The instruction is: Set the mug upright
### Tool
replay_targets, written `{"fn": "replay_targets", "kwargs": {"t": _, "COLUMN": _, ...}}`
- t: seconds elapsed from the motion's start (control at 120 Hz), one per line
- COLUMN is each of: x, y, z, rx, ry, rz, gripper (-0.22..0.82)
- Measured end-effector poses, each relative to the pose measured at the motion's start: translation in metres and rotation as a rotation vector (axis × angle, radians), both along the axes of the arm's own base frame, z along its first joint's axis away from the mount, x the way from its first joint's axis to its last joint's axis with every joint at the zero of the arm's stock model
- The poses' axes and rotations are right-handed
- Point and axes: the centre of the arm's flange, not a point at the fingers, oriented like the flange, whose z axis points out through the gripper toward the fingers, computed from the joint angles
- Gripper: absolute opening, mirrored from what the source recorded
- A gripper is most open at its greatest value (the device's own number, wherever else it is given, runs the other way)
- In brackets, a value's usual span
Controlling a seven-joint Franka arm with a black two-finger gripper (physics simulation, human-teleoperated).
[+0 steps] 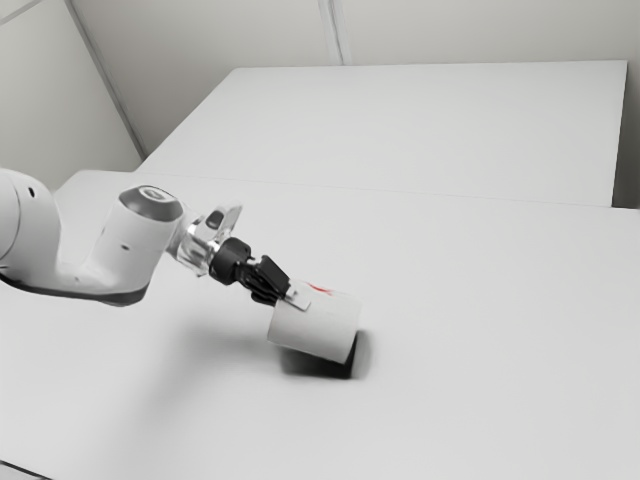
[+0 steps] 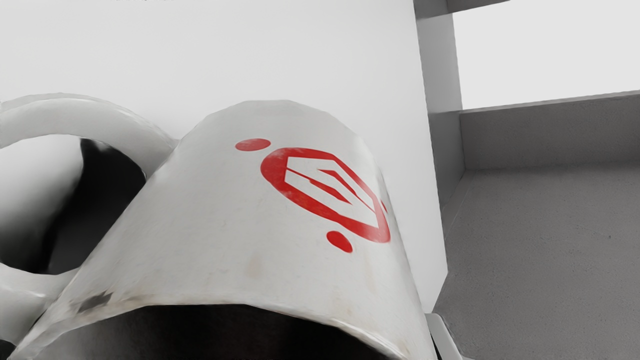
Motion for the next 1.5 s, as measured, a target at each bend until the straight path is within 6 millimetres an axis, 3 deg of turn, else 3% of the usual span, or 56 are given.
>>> {"fn": "replay_targets", "kwargs": {"t": 0.092, "x": 0.000, "y": -0.007, "z": 0.020, "rx": 0.098, "ry": -0.053, "rz": -0.058, "gripper": -0.15}}
{"fn": "replay_targets", "kwargs": {"t": 0.225, "x": 0.002, "y": -0.012, "z": 0.030, "rx": 0.291, "ry": -0.127, "rz": -0.147, "gripper": -0.16}}
{"fn": "replay_targets", "kwargs": {"t": 0.375, "x": 0.014, "y": -0.008, "z": 0.057, "rx": 0.552, "ry": -0.252, "rz": -0.240, "gripper": -0.17}}
{"fn": "replay_targets", "kwargs": {"t": 0.467, "x": 0.019, "y": -0.005, "z": 0.064, "rx": 0.668, "ry": -0.300, "rz": -0.273, "gripper": -0.17}}
{"fn": "replay_targets", "kwargs": {"t": 0.875, "x": 0.015, "y": -0.012, "z": 0.043, "rx": 0.923, "ry": -0.381, "rz": -0.364, "gripper": -0.18}}
{"fn": "replay_targets", "kwargs": {"t": 1.5, "x": 0.006, "y": -0.017, "z": 0.037, "rx": 0.988, "ry": -0.341, "rz": -0.367, "gripper": -0.18}}
